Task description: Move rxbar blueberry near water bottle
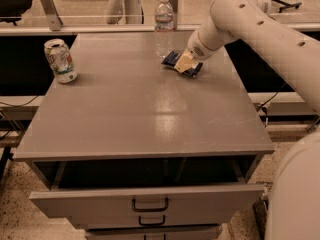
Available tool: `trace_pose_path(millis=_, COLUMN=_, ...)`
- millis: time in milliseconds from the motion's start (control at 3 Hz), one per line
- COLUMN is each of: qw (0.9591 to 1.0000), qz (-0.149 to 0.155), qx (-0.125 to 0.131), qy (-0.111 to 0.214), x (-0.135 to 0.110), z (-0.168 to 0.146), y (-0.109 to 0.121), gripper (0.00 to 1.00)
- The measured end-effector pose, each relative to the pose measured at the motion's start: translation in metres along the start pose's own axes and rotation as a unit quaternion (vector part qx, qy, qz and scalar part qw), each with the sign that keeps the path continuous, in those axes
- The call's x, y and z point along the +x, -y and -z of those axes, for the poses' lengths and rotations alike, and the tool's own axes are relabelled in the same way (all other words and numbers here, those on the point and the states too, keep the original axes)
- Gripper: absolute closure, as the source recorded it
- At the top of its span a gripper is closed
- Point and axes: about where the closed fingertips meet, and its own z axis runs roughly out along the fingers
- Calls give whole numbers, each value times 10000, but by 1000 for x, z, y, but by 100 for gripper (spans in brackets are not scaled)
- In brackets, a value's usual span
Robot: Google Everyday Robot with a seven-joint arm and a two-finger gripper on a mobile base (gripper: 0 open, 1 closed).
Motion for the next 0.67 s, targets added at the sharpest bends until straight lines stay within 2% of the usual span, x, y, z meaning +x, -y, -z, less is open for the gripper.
trace_pose_path(millis=667, qw=9999, qz=-116, qx=84, qy=-21, x=2, z=-12, y=14, gripper=39)
